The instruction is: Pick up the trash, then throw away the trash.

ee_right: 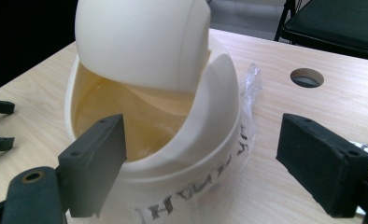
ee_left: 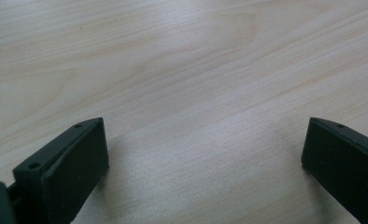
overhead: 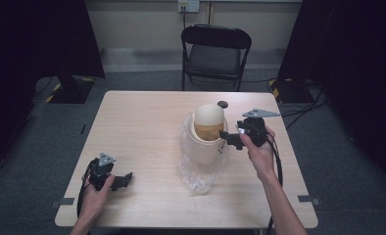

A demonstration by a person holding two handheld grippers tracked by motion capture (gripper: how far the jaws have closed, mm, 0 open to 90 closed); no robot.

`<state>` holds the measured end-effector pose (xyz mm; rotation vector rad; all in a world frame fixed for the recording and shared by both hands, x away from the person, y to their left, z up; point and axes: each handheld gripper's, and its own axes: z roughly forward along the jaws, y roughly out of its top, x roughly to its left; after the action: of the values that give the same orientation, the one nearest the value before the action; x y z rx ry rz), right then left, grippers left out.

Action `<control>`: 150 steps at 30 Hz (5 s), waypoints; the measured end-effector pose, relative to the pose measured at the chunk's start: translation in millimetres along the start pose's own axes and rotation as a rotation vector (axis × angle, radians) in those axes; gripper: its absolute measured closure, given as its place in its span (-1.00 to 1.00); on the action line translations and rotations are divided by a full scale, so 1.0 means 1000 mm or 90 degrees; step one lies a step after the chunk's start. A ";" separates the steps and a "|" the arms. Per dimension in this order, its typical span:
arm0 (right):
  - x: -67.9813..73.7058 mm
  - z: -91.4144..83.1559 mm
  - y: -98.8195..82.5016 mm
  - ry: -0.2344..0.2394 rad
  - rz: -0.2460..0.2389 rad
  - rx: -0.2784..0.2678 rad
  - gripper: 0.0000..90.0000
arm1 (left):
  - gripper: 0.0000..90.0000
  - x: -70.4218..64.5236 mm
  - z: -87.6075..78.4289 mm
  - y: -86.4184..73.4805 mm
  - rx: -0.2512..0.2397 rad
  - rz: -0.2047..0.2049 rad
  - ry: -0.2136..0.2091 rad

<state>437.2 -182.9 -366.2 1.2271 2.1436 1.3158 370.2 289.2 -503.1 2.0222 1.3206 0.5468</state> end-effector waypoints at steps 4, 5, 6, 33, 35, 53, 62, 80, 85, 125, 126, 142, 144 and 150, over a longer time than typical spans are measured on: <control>-0.004 -0.011 -0.003 -0.008 -0.001 -0.006 -0.67 | -1.00 0.000 0.000 0.000 -0.001 -0.001 0.000; -0.004 -0.011 -0.003 -0.008 -0.001 -0.006 -0.67 | -1.00 0.000 0.000 0.000 -0.001 -0.001 0.000; -0.006 -0.016 -0.005 -0.011 0.002 -0.009 -0.67 | -1.00 0.000 0.000 0.000 -0.001 -0.001 0.000; -0.078 0.020 -0.055 -0.102 0.058 0.050 -0.66 | -1.00 0.000 0.000 0.000 -0.001 0.000 0.000; -0.079 0.023 -0.055 -0.107 0.059 0.058 -0.66 | -1.00 0.000 0.000 0.000 0.000 0.000 0.000; -0.122 0.057 -0.068 -0.155 0.076 0.112 -0.66 | -1.00 0.000 0.000 0.000 -0.001 -0.001 0.000; -0.134 0.076 -0.075 -0.158 0.087 0.124 -0.62 | -1.00 0.000 0.000 0.000 -0.001 0.000 0.000; -0.126 0.095 -0.073 -0.209 0.038 0.127 -0.39 | -1.00 0.000 0.000 0.000 0.000 0.000 0.000; -0.125 0.091 -0.073 -0.217 0.041 0.135 -0.25 | -1.00 0.000 0.000 0.000 0.000 0.000 0.000; -0.104 0.022 -0.082 -0.154 0.069 0.068 -0.24 | -1.00 0.000 0.000 0.000 -0.001 -0.001 0.000; -0.102 0.021 -0.082 -0.152 0.065 0.067 -0.24 | -1.00 0.000 0.000 0.000 0.000 -0.001 0.000; -0.086 0.005 -0.074 -0.130 0.046 0.046 -0.24 | -1.00 0.000 0.000 0.000 0.000 0.000 0.000; -0.080 0.000 -0.072 -0.132 0.044 0.042 -0.24 | -1.00 0.000 0.000 0.000 -0.001 -0.001 0.000; -0.065 -0.017 -0.070 -0.130 0.045 0.024 -0.24 | -1.00 0.000 0.000 0.000 -0.001 -0.001 -0.001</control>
<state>428.5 -258.8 -426.0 1.4002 2.0069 1.1282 370.2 289.1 -503.2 2.0206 1.3206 0.5460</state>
